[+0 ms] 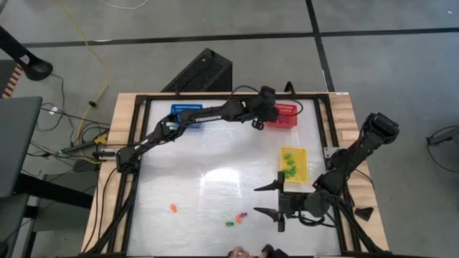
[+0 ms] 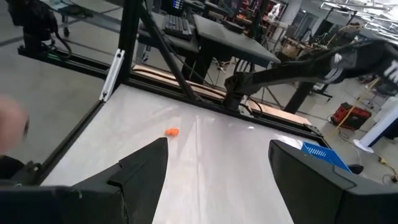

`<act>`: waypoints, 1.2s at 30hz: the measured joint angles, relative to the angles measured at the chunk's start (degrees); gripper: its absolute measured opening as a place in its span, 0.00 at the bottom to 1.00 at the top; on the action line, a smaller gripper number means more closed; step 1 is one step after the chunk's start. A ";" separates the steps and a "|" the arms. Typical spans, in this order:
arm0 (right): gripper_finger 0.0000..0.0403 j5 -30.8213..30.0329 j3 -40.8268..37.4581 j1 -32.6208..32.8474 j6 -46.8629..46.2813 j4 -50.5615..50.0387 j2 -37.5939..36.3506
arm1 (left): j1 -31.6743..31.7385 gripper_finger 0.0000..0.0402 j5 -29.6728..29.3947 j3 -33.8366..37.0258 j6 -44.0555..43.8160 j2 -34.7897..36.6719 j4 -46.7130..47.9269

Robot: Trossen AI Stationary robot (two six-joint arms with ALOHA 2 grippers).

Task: Sort Halloween decoration
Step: Put the purple skeleton toy into the red bin

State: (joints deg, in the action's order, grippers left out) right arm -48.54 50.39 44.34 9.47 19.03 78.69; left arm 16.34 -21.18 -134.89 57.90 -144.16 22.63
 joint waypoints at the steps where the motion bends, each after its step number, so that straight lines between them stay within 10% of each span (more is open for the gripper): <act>1: 0.77 -0.32 0.00 0.30 0.04 -0.02 -0.01 | 0.00 0.45 -0.97 -0.02 -0.66 1.07 1.58; 8: 0.77 -5.18 0.00 2.75 3.01 0.31 -0.06 | 1.06 0.45 -10.89 -0.01 -10.52 9.64 25.95; 17: 0.77 -5.78 0.00 1.24 1.34 -1.74 -0.07 | 5.68 0.45 5.95 0.33 -37.64 18.01 68.22; 23: 0.77 5.46 0.00 -3.65 -7.26 -5.77 1.57 | 6.66 0.45 27.01 17.21 -40.46 33.31 66.02; 30: 0.77 20.07 -0.02 -6.72 -14.88 -5.29 4.64 | -0.03 0.45 27.90 54.14 -49.35 59.70 45.31; 36: 0.77 28.24 -0.02 -8.22 -20.61 -1.16 11.81 | -16.95 0.45 27.00 89.20 -67.11 82.64 7.41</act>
State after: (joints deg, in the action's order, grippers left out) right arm -20.30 50.37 36.12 -11.13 17.87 90.50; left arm -0.61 5.82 -45.69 -9.21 -61.52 30.04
